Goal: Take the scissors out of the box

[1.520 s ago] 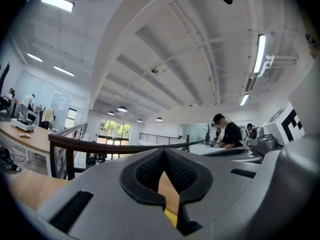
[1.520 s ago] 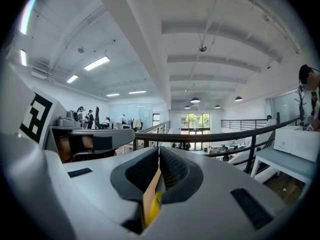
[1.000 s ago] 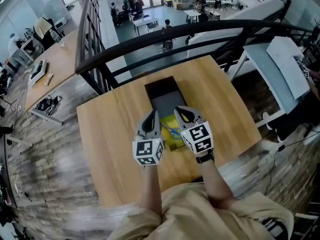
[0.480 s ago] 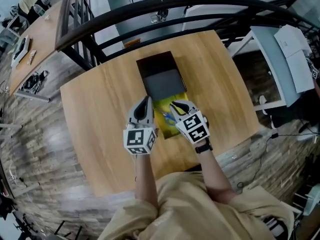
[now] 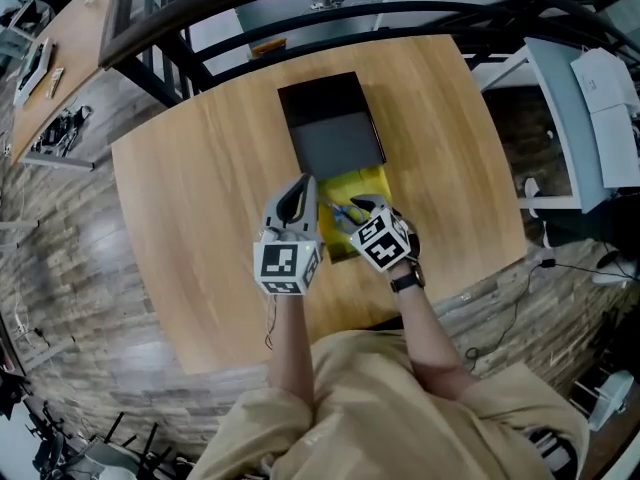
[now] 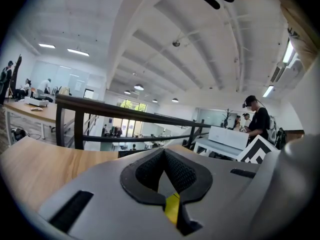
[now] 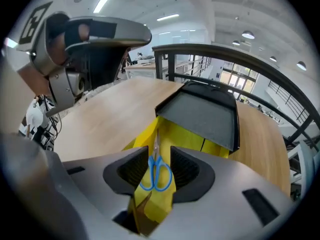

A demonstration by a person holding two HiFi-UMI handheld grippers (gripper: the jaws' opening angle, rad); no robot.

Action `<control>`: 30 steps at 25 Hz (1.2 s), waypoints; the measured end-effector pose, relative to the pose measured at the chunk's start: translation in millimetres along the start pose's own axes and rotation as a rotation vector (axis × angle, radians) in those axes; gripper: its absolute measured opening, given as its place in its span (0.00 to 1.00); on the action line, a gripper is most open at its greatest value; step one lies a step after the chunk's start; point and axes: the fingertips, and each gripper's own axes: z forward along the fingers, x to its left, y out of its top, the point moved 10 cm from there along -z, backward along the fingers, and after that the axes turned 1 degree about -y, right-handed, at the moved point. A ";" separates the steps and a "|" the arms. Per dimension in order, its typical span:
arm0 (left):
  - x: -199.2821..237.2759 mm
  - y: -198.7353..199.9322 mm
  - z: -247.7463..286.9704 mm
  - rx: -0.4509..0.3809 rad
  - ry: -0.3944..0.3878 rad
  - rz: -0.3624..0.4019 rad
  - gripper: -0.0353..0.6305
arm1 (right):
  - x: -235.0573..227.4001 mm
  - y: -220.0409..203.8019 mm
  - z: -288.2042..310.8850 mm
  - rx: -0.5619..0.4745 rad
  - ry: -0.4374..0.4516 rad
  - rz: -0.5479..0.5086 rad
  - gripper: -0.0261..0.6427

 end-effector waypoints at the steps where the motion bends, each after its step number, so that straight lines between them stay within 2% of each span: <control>1: 0.1 -2.3 0.4 0.006 -0.001 -0.001 0.07 | 1.8 -2.9 4.7 0.026 0.013 -0.005 0.22; 4: 0.6 -6.2 3.4 0.012 -0.004 -0.007 0.07 | 5.9 -10.5 16.9 0.090 0.040 -0.029 0.27; 8: 0.3 -9.2 7.8 0.018 0.000 -0.022 0.07 | 9.8 -19.6 28.7 0.157 0.047 -0.071 0.27; 16: 4.2 -13.4 5.6 0.031 0.013 -0.033 0.07 | 15.8 -32.9 50.1 0.241 0.058 -0.085 0.26; 21: 7.2 -13.8 2.3 0.031 0.021 -0.035 0.07 | 20.1 -35.9 56.4 0.237 0.056 -0.071 0.23; 24: 6.2 -12.4 0.6 0.029 0.026 -0.040 0.07 | 20.7 -34.8 56.3 0.239 0.063 -0.056 0.18; 30: -1.4 -4.2 -8.3 0.020 0.028 -0.017 0.07 | 23.5 -42.0 47.4 0.190 0.034 -0.002 0.16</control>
